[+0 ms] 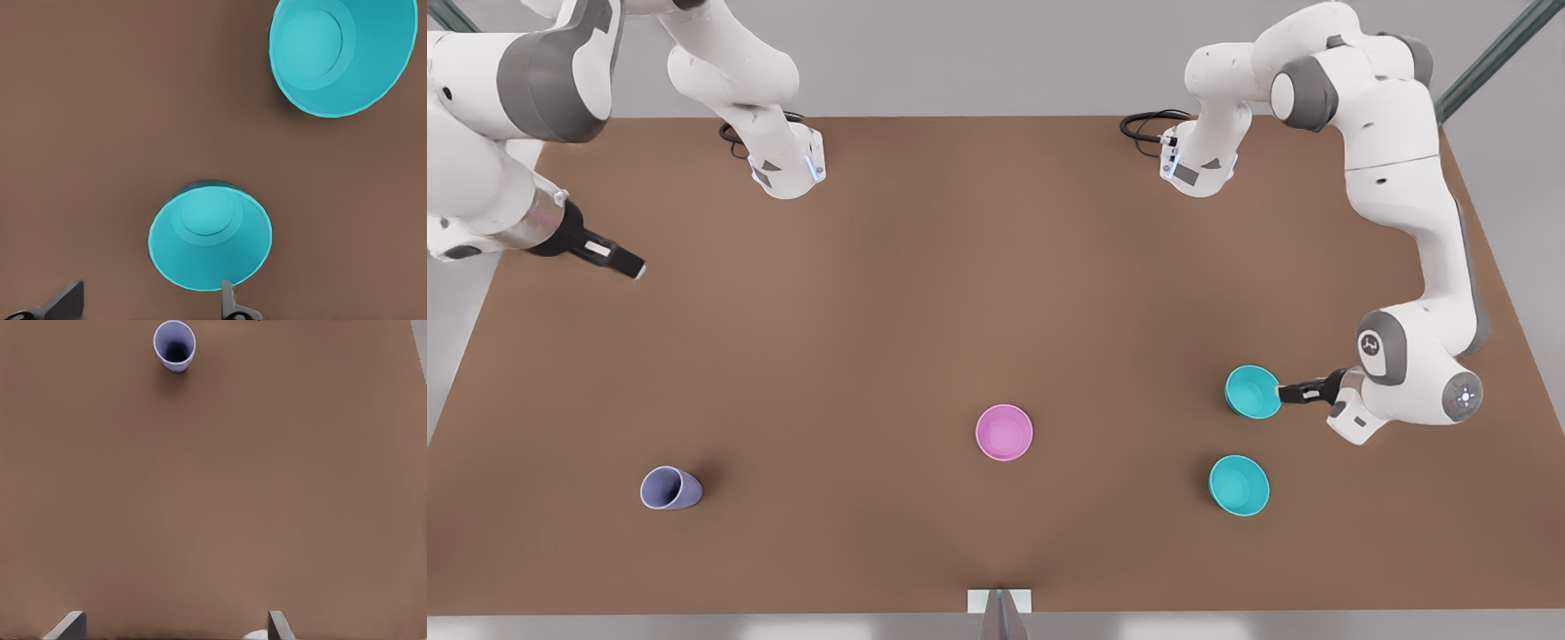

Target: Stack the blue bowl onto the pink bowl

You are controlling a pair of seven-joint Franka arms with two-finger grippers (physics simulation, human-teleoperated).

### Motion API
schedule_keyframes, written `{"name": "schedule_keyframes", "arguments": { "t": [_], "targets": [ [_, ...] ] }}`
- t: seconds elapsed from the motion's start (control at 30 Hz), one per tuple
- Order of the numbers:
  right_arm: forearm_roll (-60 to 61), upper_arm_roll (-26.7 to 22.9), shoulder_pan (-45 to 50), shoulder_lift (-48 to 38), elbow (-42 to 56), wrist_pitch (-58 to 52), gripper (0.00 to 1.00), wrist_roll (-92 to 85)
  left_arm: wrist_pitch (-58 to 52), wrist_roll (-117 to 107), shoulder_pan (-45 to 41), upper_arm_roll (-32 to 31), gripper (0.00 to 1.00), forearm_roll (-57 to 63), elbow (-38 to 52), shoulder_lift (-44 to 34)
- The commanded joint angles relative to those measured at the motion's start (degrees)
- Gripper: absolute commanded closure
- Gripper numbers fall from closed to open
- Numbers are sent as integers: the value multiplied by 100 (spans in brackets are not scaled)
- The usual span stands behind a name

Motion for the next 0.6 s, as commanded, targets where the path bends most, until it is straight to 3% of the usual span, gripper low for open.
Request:
{"name": "schedule_keyframes", "arguments": {
  "t": [0.0, 0.3, 0.33, 0.37, 0.4, 0.53, 0.57],
  "targets": [
    [-232, 0, -59, -60, -76, -193, 0, -3056, 1102, 3056, 32, 1, 0, -156, -121, 150],
    [-215, -26, -67, 133, -146, -220, 0, -3109, 1251, 3074, 59, 1, 0, -535, -209, 599],
    [-215, -26, -67, 133, -146, -228, 0, -3109, 1243, 3065, 59, 1, 30, -614, -209, 590],
    [-215, -26, -67, 133, -146, -228, 0, -3109, 1251, 3065, 59, 1, 49, -622, -209, 607],
    [-215, -26, -67, 133, -146, -237, 0, -3109, 1234, 3065, 50, 1, 57, -631, -209, 599],
    [-215, -35, -76, 133, -155, -228, 0, -3100, 1243, 3021, 6, 1, 70, -921, -209, 607],
    [-215, -26, -76, 133, -146, -228, 0, -3100, 1234, 3021, 6, 1, 79, -921, -209, 599]
  ]
}}
